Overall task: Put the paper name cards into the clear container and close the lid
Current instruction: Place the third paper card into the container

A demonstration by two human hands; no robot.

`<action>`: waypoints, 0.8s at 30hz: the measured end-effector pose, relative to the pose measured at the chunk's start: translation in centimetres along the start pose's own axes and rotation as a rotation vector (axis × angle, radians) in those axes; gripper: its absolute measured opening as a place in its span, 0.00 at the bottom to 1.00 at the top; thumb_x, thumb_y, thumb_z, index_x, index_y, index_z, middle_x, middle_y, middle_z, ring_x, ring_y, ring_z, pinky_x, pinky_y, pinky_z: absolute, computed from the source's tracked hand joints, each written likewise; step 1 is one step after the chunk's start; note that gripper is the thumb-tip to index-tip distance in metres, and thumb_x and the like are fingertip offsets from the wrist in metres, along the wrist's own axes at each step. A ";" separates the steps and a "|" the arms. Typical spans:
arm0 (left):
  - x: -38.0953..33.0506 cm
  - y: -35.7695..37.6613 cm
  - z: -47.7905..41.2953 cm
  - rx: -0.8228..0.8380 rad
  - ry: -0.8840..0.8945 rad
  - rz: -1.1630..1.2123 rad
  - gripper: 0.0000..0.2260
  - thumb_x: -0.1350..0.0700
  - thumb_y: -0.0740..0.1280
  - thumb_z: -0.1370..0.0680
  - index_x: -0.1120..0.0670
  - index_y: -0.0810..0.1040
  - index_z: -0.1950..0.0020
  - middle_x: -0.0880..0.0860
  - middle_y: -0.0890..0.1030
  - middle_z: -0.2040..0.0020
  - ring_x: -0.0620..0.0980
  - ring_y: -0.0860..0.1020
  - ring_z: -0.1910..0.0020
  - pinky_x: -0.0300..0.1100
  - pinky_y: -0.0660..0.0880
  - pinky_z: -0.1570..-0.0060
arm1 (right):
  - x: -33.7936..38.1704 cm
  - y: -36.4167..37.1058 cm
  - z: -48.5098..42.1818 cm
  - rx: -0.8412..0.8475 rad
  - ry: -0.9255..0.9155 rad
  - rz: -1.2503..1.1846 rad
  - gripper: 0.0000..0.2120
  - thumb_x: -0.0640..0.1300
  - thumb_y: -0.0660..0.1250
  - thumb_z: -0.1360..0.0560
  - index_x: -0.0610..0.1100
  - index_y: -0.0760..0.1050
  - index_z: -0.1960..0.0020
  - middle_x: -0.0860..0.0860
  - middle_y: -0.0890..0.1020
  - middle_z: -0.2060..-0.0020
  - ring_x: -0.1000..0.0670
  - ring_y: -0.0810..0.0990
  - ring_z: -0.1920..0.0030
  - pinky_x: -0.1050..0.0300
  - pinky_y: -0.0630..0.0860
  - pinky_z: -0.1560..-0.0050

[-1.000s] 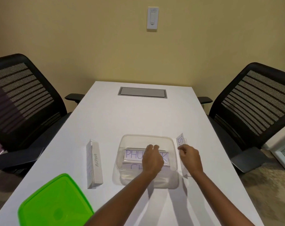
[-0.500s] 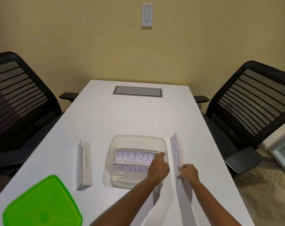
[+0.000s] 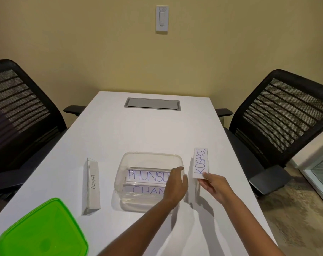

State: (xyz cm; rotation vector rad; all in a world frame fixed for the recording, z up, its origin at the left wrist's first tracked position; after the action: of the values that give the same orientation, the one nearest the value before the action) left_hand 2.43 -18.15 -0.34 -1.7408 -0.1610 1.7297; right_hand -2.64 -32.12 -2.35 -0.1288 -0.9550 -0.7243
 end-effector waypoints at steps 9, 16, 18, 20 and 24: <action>-0.4 -1.6 0.4 -0.015 -0.110 0.395 0.23 0.44 0.67 0.26 0.55 0.72 0.35 0.50 0.78 0.45 0.48 0.77 0.45 0.38 0.74 0.48 | -0.2 5.5 4.3 0.287 0.054 -0.273 0.08 0.32 0.60 0.23 0.37 0.77 0.55 0.48 0.87 0.69 0.49 0.81 0.56 0.62 0.83 0.63; 0.2 -5.1 0.4 0.209 -0.157 0.625 0.09 0.53 0.64 0.22 0.57 0.77 0.46 0.54 0.80 0.55 0.48 0.78 0.63 0.39 0.74 0.61 | 0.3 8.1 6.2 0.433 -0.018 -0.005 0.08 0.35 0.63 0.24 0.38 0.78 0.47 0.44 0.84 0.54 0.45 0.83 0.53 0.63 0.83 0.57; 0.2 -6.2 0.6 0.267 -0.144 0.612 0.10 0.54 0.63 0.21 0.57 0.76 0.44 0.54 0.80 0.55 0.48 0.78 0.62 0.39 0.73 0.61 | 1.0 8.4 6.6 0.426 -0.056 0.074 0.07 0.35 0.63 0.25 0.38 0.78 0.49 0.44 0.82 0.55 0.46 0.82 0.56 0.64 0.82 0.59; 0.5 -7.4 0.9 0.316 -0.125 0.588 0.09 0.56 0.63 0.21 0.57 0.76 0.44 0.52 0.80 0.56 0.48 0.76 0.61 0.38 0.72 0.60 | 2.3 8.2 6.7 0.376 -0.112 0.114 0.08 0.34 0.64 0.25 0.39 0.77 0.47 0.45 0.83 0.59 0.49 0.82 0.61 0.65 0.82 0.62; 0.8 -10.1 1.5 0.371 -0.084 0.536 0.05 0.60 0.64 0.22 0.54 0.78 0.49 0.50 0.80 0.57 0.45 0.77 0.59 0.35 0.72 0.61 | 5.1 6.9 6.3 0.235 -0.192 0.022 0.20 0.35 0.64 0.24 0.38 0.65 0.34 0.43 0.80 0.60 0.47 0.80 0.62 0.65 0.81 0.67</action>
State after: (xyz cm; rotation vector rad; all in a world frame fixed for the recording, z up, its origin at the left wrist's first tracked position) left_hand 4.77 -9.43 4.42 -1.5135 0.6063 2.0414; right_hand -0.91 -26.87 6.79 -0.0023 -1.2135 -0.5821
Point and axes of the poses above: each hand's wrist, its own z-axis away from the middle knuckle, its own y-axis out of the palm, x = y × z, the point moved 7 cm from there along -z, towards the middle knuckle
